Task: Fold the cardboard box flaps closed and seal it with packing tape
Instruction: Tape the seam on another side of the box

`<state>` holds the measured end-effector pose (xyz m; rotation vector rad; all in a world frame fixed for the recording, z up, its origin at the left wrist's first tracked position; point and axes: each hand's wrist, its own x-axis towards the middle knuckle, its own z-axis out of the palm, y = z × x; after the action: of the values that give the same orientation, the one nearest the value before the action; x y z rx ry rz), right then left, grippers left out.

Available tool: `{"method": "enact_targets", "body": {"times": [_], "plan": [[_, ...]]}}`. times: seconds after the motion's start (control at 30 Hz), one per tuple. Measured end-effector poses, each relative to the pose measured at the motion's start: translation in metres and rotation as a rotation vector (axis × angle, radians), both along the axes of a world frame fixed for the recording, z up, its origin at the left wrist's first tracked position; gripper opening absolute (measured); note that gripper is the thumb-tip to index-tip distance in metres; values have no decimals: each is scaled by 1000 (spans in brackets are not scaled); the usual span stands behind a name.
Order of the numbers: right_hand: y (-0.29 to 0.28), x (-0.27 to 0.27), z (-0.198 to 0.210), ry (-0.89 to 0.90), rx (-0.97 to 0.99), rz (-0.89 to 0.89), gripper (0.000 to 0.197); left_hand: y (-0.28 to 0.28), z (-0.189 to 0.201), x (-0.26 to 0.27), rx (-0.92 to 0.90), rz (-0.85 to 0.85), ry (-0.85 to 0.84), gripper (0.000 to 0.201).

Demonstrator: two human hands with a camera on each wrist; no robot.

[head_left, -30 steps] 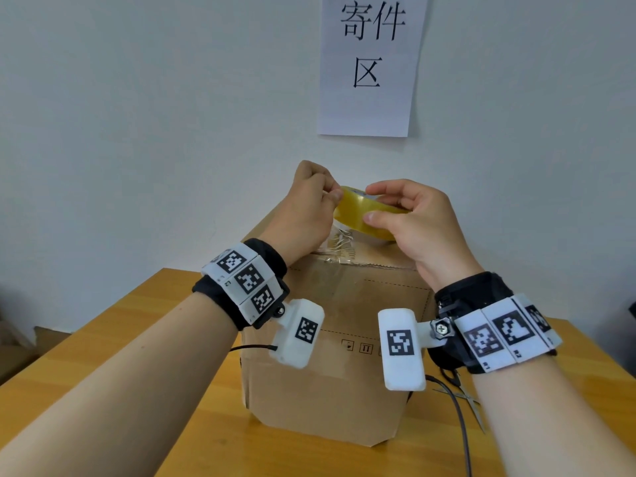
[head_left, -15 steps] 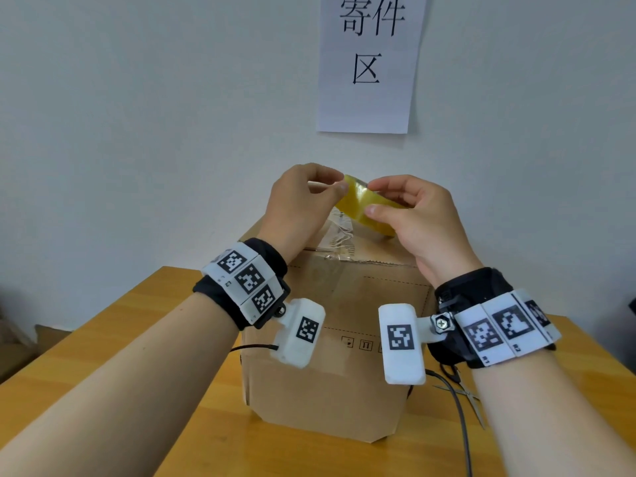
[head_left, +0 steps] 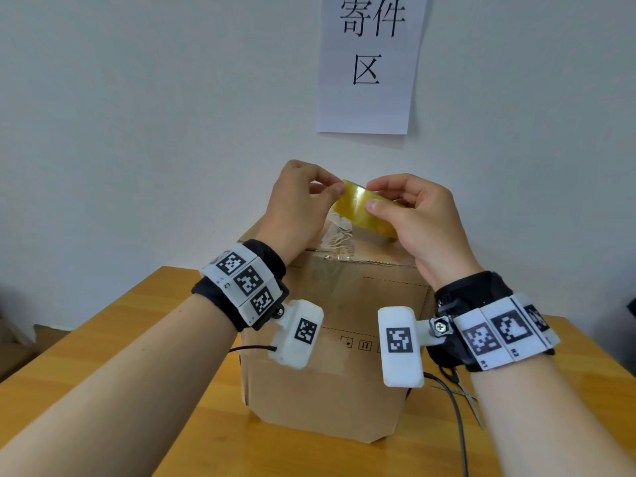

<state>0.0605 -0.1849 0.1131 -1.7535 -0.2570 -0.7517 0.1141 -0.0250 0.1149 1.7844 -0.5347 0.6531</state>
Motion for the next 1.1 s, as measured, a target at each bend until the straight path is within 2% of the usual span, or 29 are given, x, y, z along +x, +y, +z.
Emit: {"method": "enact_targets", "body": {"times": [0.23, 0.3, 0.53, 1.1], "plan": [[3, -2, 1, 0, -30, -6, 21, -2, 0, -2, -14, -19, 52, 20], [2, -2, 1, -1, -15, -8, 21, -2, 2, -5, -15, -34, 71, 13], [1, 0, 0, -2, -23, -15, 20, 1, 2, -3, -8, -37, 88, 11], [4, -2, 3, 16, 40, 2, 21, -1, -3, 2, 111, -106, -105, 11]]}}
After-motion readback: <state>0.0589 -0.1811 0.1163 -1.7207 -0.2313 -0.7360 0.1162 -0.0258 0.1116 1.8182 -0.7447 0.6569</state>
